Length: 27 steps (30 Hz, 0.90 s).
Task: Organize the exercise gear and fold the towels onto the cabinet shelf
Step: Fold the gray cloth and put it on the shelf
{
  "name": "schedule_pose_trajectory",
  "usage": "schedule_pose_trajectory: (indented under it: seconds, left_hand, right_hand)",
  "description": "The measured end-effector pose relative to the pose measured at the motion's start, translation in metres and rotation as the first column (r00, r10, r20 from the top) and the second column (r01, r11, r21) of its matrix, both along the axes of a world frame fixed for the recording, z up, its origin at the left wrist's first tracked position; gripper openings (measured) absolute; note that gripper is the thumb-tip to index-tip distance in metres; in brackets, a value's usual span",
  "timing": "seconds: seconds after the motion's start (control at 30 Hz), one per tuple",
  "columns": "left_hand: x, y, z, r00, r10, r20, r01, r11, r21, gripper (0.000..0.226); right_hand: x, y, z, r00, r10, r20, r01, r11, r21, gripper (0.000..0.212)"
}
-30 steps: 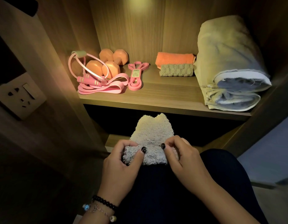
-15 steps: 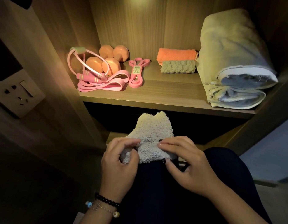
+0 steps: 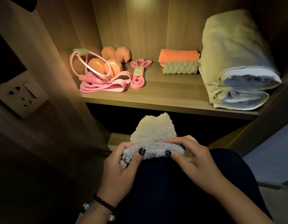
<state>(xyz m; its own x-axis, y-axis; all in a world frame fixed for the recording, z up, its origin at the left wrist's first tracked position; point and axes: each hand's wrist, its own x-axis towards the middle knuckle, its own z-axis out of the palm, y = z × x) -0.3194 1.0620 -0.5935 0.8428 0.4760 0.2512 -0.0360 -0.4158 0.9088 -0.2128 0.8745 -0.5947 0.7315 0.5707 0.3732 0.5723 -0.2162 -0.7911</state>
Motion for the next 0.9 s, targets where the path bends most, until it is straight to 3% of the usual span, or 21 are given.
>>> schedule_pose_trajectory:
  seconds: [0.2,0.33,0.4,0.47,0.53,0.63,0.7,0.77,0.9]
  left_hand:
    - [0.004,-0.003,0.001,0.995,0.102,-0.008,-0.101,0.995,0.011,0.037]
    - [0.018,-0.004,0.008,0.978,0.158,-0.133,-0.164,0.986,-0.037,0.024]
    - [0.024,-0.002,0.007,0.961,0.210,-0.182,-0.209,0.978,0.025,0.024]
    - [0.026,0.000,0.005,0.952,0.266,-0.152,-0.242,0.957,0.162,0.026]
    - [0.027,0.001,0.006,0.968,0.250,-0.018,-0.235,0.929,0.286,0.024]
    - [0.026,0.003,0.007,0.984,0.086,0.154,-0.151,0.861,0.485,0.016]
    - [0.023,0.004,0.005,0.988,-0.056,0.146,-0.026,0.862,0.506,0.020]
    - [0.019,0.007,0.000,0.987,-0.129,0.100,0.068,0.883,0.465,0.035]
    - [0.017,0.011,-0.004,0.990,-0.094,0.101,0.043,0.909,0.415,0.047]
  right_hand:
    - [-0.011,0.004,0.005,0.985,-0.085,-0.149,0.091,0.995,0.029,0.011]
    - [-0.004,0.016,0.007,0.936,-0.201,-0.290,0.231,0.970,0.072,0.010]
    - [0.001,0.020,0.006,0.917,-0.276,-0.288,0.303,0.952,0.051,0.008]
    - [0.003,0.023,0.009,0.912,-0.361,-0.197,0.375,0.926,0.038,0.006]
    - [0.004,0.023,0.010,0.920,-0.391,-0.015,0.391,0.919,0.049,0.015]
    - [0.004,0.020,0.009,0.889,-0.264,0.375,0.273,0.962,0.031,0.011]
    - [0.002,0.019,0.002,0.848,-0.154,0.507,0.192,0.981,-0.023,0.023]
    - [-0.001,0.016,-0.004,0.867,-0.122,0.483,0.148,0.989,-0.016,0.029]
    - [-0.007,0.008,-0.009,0.950,-0.036,0.311,0.043,0.999,-0.014,0.038]
